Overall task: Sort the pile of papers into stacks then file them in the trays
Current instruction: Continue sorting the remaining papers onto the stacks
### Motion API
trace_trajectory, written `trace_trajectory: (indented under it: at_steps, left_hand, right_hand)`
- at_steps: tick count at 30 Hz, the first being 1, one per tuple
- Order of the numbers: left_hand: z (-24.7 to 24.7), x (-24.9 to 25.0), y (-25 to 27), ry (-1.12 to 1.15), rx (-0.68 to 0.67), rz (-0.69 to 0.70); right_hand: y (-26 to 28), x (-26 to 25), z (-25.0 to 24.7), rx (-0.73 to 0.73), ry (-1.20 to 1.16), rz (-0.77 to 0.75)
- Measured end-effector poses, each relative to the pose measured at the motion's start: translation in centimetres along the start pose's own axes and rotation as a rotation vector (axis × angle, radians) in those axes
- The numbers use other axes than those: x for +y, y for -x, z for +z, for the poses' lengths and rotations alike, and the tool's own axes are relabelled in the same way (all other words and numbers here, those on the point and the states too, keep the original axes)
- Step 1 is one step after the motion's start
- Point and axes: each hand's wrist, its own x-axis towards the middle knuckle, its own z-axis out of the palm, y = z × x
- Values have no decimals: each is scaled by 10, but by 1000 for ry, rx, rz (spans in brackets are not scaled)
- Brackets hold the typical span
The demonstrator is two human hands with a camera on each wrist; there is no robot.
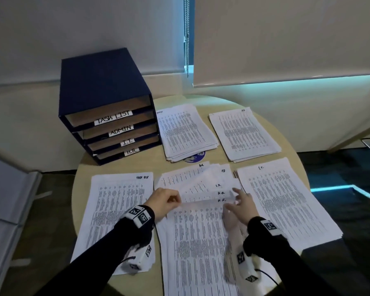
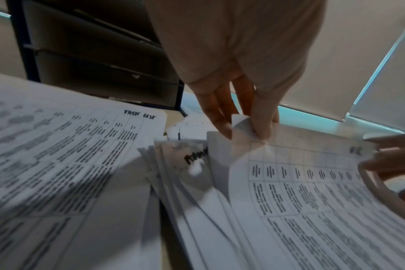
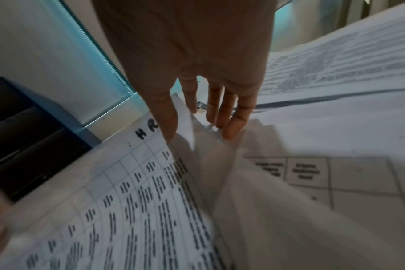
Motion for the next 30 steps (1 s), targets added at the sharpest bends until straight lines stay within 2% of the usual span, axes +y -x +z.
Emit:
trace_trajectory:
  at_steps: [3, 8, 12, 16, 19, 21, 30]
  left_hand:
    - [4, -1, 7, -43, -41, 10]
    - [8, -4, 8, -63, -50, -41]
    - [11, 6, 4, -13, -43, -55]
    - [11, 11, -17, -160, -96, -96]
    - [9, 20, -25, -184, -35, -132]
    - [8, 25, -28, -197, 7, -97]
    - [0, 29, -20, -388, 5, 86]
  right_hand:
    - [6, -5, -1, -13, -19, -35]
    - [25, -7, 4, -52, -195, -129]
    - [26, 0, 7, -59, -176, -136]
    - [24, 2, 8, -29, -65, -201]
    - [24, 5, 8, -17, -17, -205]
    - [23, 6, 8, 8, -7, -194]
    - [17, 1, 15, 82, -34, -159]
